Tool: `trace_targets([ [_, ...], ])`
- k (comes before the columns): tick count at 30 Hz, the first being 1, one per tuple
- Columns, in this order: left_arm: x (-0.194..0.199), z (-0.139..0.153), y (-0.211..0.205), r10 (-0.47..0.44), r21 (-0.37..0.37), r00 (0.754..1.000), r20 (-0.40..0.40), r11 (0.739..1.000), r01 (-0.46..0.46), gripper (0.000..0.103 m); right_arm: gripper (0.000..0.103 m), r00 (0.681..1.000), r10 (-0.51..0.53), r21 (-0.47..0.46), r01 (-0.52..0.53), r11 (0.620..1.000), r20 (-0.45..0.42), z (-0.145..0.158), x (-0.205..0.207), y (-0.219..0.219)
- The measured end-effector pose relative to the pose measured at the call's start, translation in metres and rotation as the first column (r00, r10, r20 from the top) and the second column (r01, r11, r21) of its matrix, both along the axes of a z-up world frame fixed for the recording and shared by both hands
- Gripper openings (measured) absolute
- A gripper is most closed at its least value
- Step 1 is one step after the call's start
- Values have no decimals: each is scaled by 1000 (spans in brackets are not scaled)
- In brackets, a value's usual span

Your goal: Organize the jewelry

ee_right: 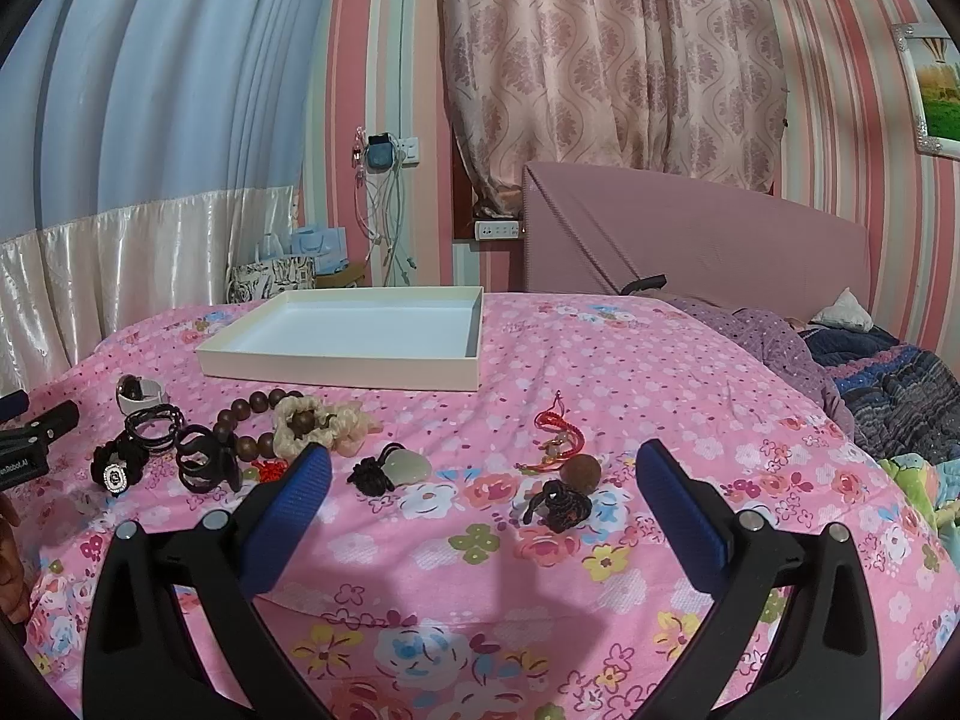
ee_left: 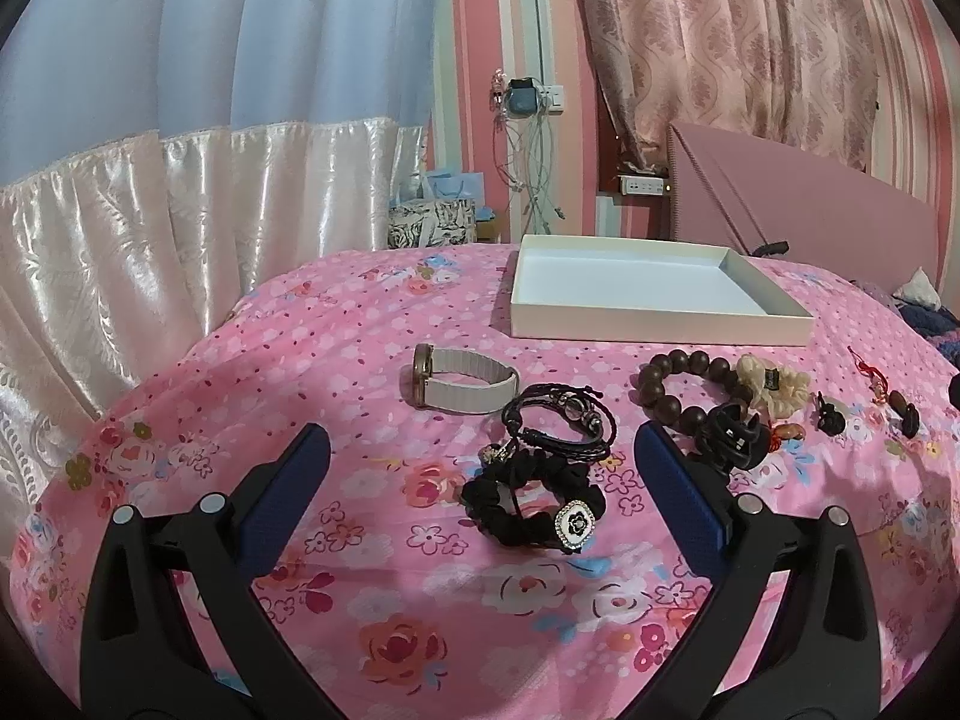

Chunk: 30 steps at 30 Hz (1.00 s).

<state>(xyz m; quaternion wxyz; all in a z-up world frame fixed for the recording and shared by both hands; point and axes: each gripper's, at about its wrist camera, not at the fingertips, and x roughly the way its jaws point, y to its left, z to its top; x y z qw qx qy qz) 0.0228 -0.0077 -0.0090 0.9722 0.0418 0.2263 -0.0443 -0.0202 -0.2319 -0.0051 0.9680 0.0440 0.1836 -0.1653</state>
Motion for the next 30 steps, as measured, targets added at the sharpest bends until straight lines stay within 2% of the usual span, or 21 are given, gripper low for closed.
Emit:
trace_targets([
  [5,6,-2,0,19,-2,999,-27,1000,-19,100,101,1000,-12,3,12,1000,2,-1,0,-1],
  [11,20,-1,3,-6,-65,997,-82,998,1,100,101,1000,-7,27,8,1000,-4,0,2,-5],
  [18,52,4,-10,-15,-32,994,-106,999,12,100,101,996,52,62,-47,997,-71,1,32,-4],
  [24,84,-8,-15,-46,-39,982,-182,998,40,90,101,985,91,166,-66,984,-144,-6,72,-9],
  [28,100,-21,-17,-49,-24,967,-251,999,45,78,100,957,137,183,-91,979,-255,-21,102,-5],
  [29,105,-25,-18,-55,-25,959,-277,998,50,72,100,946,145,187,-93,978,-288,-28,110,-4],
  [30,108,-28,-19,-61,-30,954,-294,998,54,69,94,935,147,187,-90,978,-321,-33,116,-4],
])
